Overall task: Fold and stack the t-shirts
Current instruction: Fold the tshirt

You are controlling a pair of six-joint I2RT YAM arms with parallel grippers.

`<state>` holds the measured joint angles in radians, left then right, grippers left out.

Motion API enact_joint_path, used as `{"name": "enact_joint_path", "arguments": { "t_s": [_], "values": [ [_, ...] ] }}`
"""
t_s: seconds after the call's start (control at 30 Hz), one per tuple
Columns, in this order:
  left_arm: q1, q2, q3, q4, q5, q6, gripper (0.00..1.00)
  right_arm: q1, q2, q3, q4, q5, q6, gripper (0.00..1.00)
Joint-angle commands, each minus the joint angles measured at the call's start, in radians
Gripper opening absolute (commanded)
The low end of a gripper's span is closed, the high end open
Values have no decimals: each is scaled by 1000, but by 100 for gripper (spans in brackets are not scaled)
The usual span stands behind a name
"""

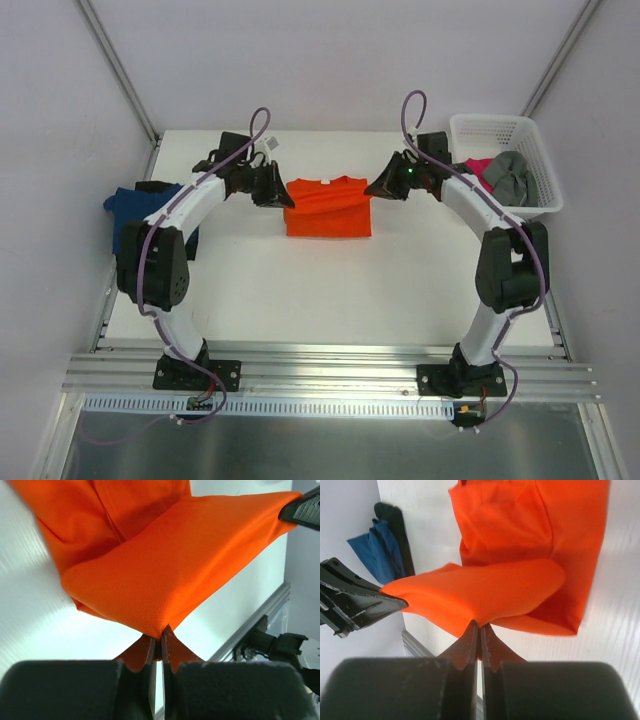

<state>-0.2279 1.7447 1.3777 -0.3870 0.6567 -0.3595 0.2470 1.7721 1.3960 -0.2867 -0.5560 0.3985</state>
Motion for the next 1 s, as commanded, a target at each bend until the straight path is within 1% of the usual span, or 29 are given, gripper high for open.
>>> {"name": "enact_joint_path", "arguments": {
  "t_s": [0.0,0.07,0.1,0.17,0.2,0.23,0.43,0.57,0.67,0.7,0.77,0.8,0.87,0.9,0.93,0.97],
  "values": [
    [4,94,112,-6,-46,62,0,-17,98,147,50,10,0,1],
    [4,146,185,-6,-61,76,0,-17,177,194,64,10,5,1],
    [4,198,211,-4,-66,86,0,-17,203,216,69,11,10,1],
    [4,252,293,-6,-87,99,0,-21,257,282,83,2,14,1],
    [4,306,322,-4,-95,106,0,-23,307,299,87,1,22,1],
    [5,332,375,-4,-100,111,0,-28,329,334,96,-1,25,1],
    [6,528,555,-4,-143,120,0,-40,490,417,153,2,45,1],
    [4,610,619,3,-193,113,0,-48,558,495,167,7,57,1],
    [4,618,636,10,-209,111,0,-54,586,535,165,22,57,2],
    [4,615,639,8,-213,111,14,-54,586,540,165,27,56,12],
    [4,592,636,5,-259,94,77,-55,572,546,153,42,54,32],
    [4,576,632,-1,-264,93,99,-55,561,543,153,53,48,45],
    [2,515,618,-4,-256,105,99,-57,509,538,139,56,37,59],
    [2,486,597,-6,-272,99,99,-58,485,529,133,53,31,69],
    [2,458,586,-6,-281,94,99,-60,463,523,129,50,27,73],
    [2,403,577,-10,-278,99,99,-60,417,517,126,48,22,74]
  ]
}}
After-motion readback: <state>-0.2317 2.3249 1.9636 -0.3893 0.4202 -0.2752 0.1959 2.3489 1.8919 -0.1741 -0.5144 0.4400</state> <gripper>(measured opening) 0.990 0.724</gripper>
